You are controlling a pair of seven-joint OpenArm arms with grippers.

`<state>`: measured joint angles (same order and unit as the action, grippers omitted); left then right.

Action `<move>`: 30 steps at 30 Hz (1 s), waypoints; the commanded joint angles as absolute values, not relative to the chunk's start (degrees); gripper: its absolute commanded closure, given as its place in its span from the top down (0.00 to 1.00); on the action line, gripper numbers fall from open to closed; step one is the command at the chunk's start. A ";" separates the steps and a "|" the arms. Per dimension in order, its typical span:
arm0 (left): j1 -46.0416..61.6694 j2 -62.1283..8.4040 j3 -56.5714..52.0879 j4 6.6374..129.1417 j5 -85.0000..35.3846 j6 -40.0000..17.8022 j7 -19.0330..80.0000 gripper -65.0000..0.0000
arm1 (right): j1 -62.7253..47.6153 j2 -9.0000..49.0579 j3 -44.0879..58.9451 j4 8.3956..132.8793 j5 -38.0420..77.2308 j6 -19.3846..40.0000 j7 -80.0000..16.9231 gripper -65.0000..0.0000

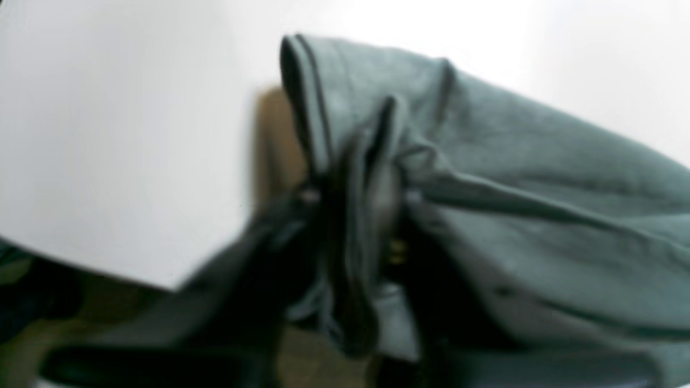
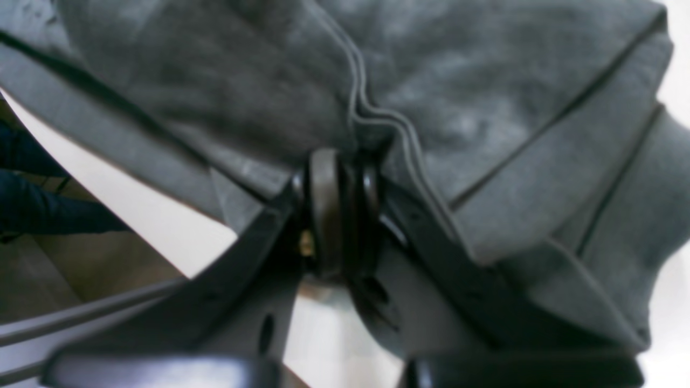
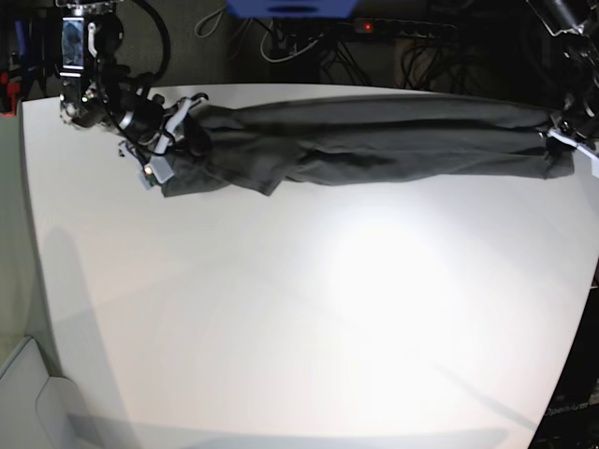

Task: Layout the t-shirt on the table in an organized manner, then fold the t-shirt properly
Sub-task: 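Release and regrasp the strip's end with the right gripper, then move the left gripper inward and grasp the strip partway along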

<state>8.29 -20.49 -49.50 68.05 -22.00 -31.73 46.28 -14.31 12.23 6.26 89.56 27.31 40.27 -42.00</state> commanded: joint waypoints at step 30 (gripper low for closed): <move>10.24 -8.40 -35.82 112.84 -18.59 -30.20 67.47 0.01 | -14.37 12.62 6.37 89.80 25.54 40.00 -43.91 0.07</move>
